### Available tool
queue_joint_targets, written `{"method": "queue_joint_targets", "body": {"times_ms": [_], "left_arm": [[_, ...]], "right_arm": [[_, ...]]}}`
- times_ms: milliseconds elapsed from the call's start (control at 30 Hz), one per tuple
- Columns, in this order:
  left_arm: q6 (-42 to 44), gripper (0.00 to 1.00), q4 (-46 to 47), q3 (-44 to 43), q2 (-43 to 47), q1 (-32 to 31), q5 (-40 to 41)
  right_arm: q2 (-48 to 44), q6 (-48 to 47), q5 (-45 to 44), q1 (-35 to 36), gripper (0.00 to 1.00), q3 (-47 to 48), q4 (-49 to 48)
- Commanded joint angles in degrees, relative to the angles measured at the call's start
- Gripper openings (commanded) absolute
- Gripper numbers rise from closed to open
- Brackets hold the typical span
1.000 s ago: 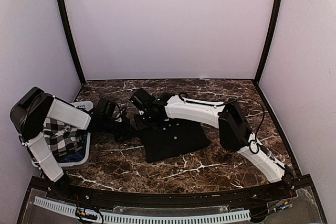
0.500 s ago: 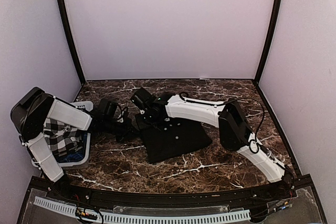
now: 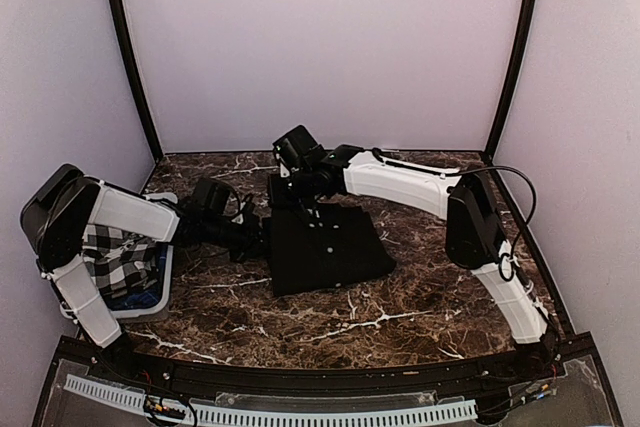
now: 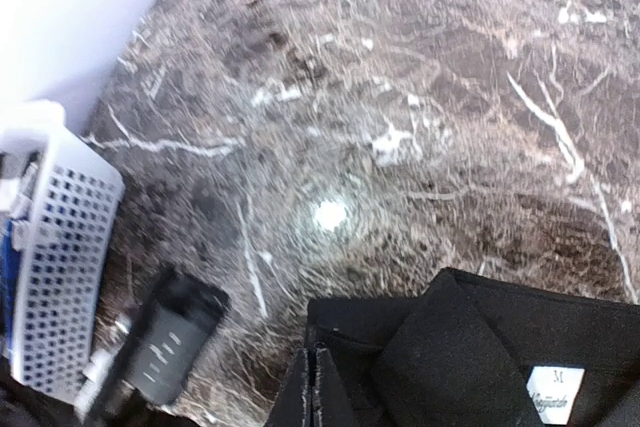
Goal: Fold and stack the long sleeve shirts
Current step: Adjust the square-folded shirt at the center of the board.
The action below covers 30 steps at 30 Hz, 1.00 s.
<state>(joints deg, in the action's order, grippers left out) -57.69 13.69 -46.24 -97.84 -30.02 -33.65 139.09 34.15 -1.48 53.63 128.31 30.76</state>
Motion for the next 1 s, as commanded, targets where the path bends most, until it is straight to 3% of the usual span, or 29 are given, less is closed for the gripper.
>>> {"method": "queue_joint_targets", "body": {"times_ms": [0, 433, 500, 567, 633, 733, 967], "left_arm": [[-2.62, 0.00, 1.67, 0.97, -0.25, -2.10, -1.16], [0.75, 0.00, -2.61, 7.07, 1.09, -2.85, 4.35], [1.39, 0.04, -3.51, 7.00, 1.72, -2.81, 4.69], [2.19, 0.18, -4.76, 6.70, 2.93, -2.77, 4.95], [3.14, 0.25, -6.95, 6.24, 4.71, -2.70, 5.74], [4.05, 0.29, -10.99, 5.87, 8.15, -2.41, 7.69], [6.86, 0.29, -19.13, 5.93, 14.05, -1.30, 11.88]], "right_arm": [[-1.95, 1.80, 3.73, -0.65, 0.00, -0.42, -5.20], [3.60, 2.46, 8.70, -0.63, 0.00, -0.04, -8.06], [4.66, 2.59, 10.09, -0.68, 0.01, 0.51, -8.89], [5.50, 2.52, 11.11, -0.63, 0.14, 1.37, -9.04], [5.28, 2.00, 11.72, -0.65, 0.27, 1.60, -8.91], [3.91, 0.79, 11.48, -0.70, 0.39, 1.72, -8.45], [-1.40, -2.50, 8.65, -1.31, 0.48, 0.37, -5.10]]}}
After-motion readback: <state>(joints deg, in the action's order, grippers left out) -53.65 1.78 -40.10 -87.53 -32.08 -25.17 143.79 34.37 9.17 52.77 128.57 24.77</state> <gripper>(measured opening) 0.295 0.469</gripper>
